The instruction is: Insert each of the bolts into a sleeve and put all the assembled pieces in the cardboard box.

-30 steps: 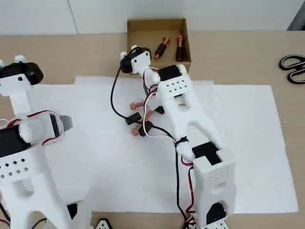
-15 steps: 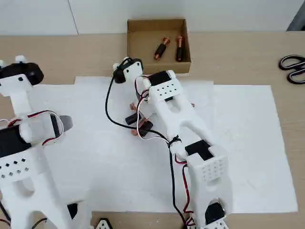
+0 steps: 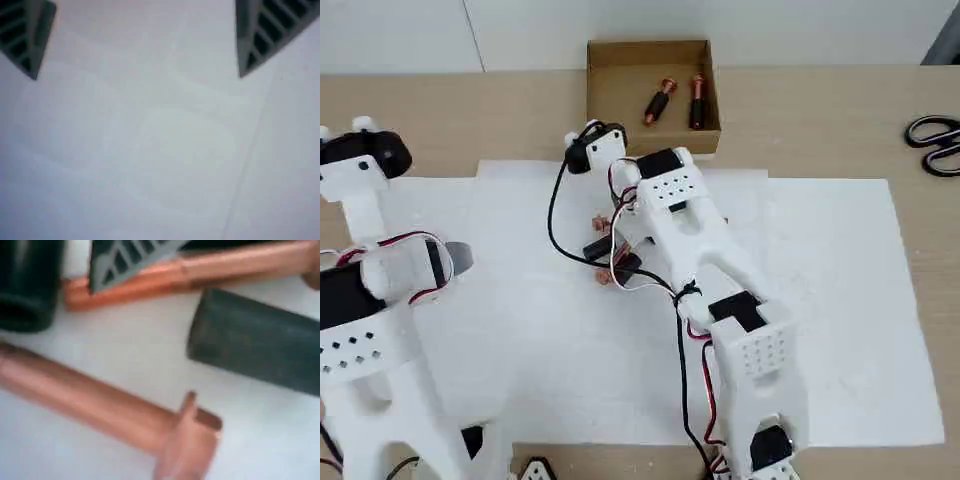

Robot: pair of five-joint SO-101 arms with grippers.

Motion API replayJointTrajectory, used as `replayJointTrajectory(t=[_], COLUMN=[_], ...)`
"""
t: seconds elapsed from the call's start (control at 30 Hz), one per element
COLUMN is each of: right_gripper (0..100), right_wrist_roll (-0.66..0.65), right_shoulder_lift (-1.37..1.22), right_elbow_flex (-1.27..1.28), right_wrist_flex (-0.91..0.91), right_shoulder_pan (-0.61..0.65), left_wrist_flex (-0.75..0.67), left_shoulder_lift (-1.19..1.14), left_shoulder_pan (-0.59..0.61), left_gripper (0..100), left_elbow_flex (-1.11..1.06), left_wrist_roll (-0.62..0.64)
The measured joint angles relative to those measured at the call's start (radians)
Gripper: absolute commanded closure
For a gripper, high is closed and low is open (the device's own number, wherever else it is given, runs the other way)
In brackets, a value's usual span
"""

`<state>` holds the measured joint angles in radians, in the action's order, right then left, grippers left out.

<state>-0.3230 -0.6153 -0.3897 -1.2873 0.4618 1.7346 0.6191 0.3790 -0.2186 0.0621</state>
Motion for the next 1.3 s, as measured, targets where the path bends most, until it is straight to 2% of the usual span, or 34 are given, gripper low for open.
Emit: replayJointTrajectory(t=[0.23, 0.57, 0.7, 0.97, 1.17, 1.3], right_gripper=[99.6, 99.5, 99.5, 99.5, 99.5, 99.1], right_wrist_roll=[0.000, 0.002, 0.011, 0.160, 0.328, 0.362], right_shoulder_lift=[0.000, 0.003, 0.058, 0.218, 0.218, 0.144], right_elbow_flex=[0.000, 0.002, 0.014, 0.014, 0.052, 0.054], right_wrist_flex=[0.003, 0.000, -0.066, -0.210, -0.276, -0.275], right_shoulder_pan=[-0.009, -0.038, -0.041, -0.038, -0.086, -0.132], left_wrist_flex=[0.000, 0.000, 0.000, 0.000, 0.000, 0.000], left_shoulder_lift=[0.000, 0.000, 0.000, 0.000, 0.000, 0.000], left_shoulder_pan=[0.000, 0.000, 0.000, 0.000, 0.000, 0.000], left_gripper=[76, 76, 76, 76, 76, 76], left_elbow_flex=[0.000, 0.000, 0.000, 0.000, 0.000, 0.000], left_wrist_roll=[0.000, 0.000, 0.000, 0.000, 0.000, 0.000])
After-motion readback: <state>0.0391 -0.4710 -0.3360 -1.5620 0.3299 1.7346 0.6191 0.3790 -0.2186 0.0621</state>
